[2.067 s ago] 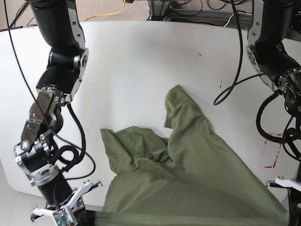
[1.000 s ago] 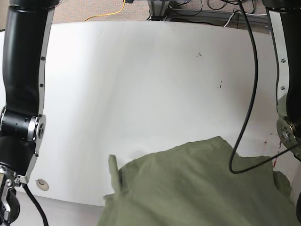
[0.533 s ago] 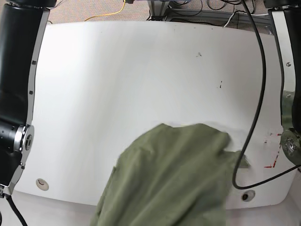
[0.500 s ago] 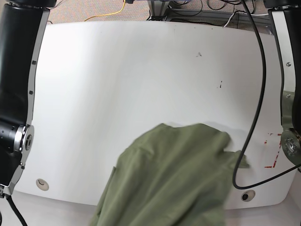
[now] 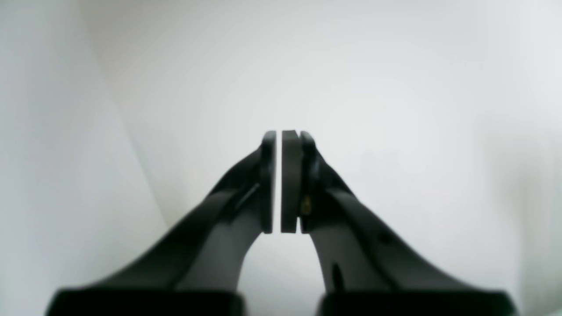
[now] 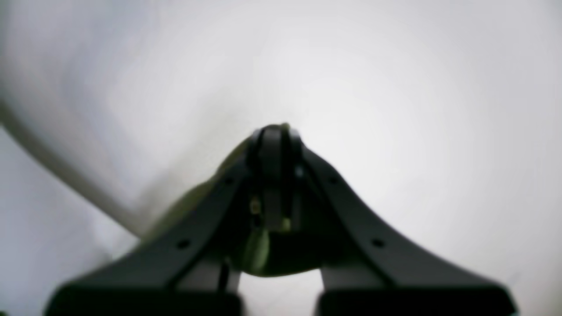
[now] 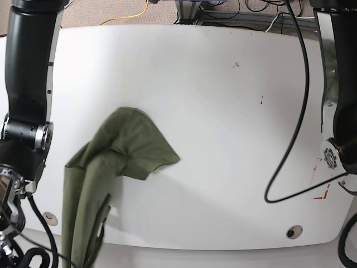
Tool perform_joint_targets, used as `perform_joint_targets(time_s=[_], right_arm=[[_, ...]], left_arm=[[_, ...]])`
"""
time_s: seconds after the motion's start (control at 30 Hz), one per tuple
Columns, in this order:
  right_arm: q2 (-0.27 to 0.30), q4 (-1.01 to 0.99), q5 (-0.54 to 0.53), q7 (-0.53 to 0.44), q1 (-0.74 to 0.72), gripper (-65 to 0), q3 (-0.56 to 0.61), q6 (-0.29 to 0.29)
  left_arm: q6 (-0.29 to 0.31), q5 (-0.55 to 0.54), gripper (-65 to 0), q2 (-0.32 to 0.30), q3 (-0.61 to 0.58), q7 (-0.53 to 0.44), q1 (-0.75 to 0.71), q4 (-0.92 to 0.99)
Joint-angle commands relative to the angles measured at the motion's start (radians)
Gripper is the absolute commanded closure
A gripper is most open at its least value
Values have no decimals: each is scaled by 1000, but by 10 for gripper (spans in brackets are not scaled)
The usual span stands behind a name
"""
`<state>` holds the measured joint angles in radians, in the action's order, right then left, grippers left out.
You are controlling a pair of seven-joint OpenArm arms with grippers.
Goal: Layout the t-shirt on the table in an organized manner, then fold the t-shirt properly
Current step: 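Lower the shirt onto the table with the right gripper and release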
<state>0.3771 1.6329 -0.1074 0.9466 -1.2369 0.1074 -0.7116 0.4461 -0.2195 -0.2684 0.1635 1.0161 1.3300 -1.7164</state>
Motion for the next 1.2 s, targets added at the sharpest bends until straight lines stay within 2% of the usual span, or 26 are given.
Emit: perform_joint_targets(time_s=[0.0, 0.3, 0.47, 0.73, 0.83, 1.17], right_arm=[[-3, 83, -4, -8, 19, 0, -35, 14], [-43, 226, -4, 28, 253, 0, -85, 14], [-100, 297, -4, 30, 397, 0, -85, 14], [-224, 340, -4, 30, 569, 0, -74, 14], [-263, 340, -4, 30, 607, 0, -39, 14], [-462, 335, 5, 28, 704, 0, 94, 14]], left_arm=[[-5, -31, 0, 5, -2, -32, -10, -35], [-5, -37, 0, -1, 3, -32, -183, -109], [-5, -37, 0, -2, 60, -32, -271, -129], [-3, -39, 0, -67, 87, -36, -360, -129], [-3, -39, 0, -99, 117, -36, -366, -129], [-3, -39, 0, -213, 143, -36, -366, -124]])
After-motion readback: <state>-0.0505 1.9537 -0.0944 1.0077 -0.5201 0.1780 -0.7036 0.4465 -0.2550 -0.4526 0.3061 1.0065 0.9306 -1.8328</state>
